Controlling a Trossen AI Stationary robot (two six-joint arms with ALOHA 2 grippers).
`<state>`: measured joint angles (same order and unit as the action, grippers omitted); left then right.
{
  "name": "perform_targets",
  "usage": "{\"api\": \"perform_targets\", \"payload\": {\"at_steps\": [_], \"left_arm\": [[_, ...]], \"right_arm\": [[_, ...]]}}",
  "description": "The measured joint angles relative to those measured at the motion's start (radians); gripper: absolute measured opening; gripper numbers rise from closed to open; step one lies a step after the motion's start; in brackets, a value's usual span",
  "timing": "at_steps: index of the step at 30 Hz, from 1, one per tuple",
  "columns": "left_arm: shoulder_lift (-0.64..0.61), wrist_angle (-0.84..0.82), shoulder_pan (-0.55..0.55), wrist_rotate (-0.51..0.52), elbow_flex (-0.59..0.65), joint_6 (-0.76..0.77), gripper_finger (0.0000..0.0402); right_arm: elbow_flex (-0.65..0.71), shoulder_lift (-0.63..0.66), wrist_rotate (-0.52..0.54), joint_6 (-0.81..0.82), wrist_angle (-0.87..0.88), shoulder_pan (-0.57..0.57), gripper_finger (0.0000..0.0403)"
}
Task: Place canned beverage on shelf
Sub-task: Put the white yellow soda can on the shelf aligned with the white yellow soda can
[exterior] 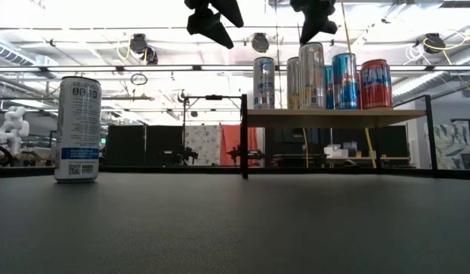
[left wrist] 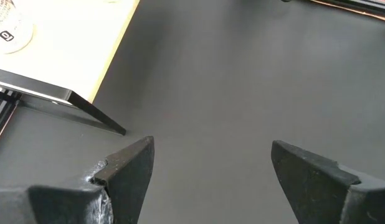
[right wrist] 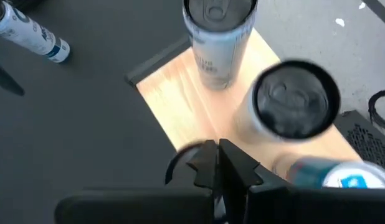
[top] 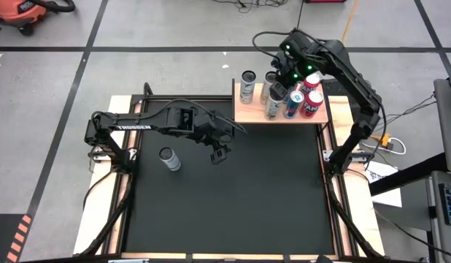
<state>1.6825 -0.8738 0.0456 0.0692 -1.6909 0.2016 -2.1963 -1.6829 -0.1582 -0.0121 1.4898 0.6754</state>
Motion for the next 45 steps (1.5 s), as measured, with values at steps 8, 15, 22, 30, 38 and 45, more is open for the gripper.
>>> {"api": "perform_targets", "payload": {"at_steps": [8,15,22,30,38,45], "left_arm": [[0.0,0.0,0.0,0.0,0.0,0.0,0.0322],[0.0,0.0,0.0,0.0,0.0,0.0,0.0322],[0.0,0.0,0.0,0.0,0.0,0.0,0.0322],[0.0,0.0,0.0,0.0,0.0,0.0,0.0322],[0.0,0.0,0.0,0.0,0.0,0.0,0.0322],[0.0,-0.033,0.0,0.0,0.0,0.0,0.0322]], "right_arm": [[0.0,0.025,0.001,0.008,0.081,0.0,0.0],[0.0,0.029,0.0,0.03,0.081,0.0,0.0],[0.0,0.029,-0.017,0.053,0.081,-0.01,0.0],[0.0,0.029,-0.019,0.056,0.081,-0.037,0.0],[0.0,0.029,0.03,0.08,0.081,-0.081,0.0],[0.026,0.087,0.106,0.104,0.081,-0.143,0.0]]}}
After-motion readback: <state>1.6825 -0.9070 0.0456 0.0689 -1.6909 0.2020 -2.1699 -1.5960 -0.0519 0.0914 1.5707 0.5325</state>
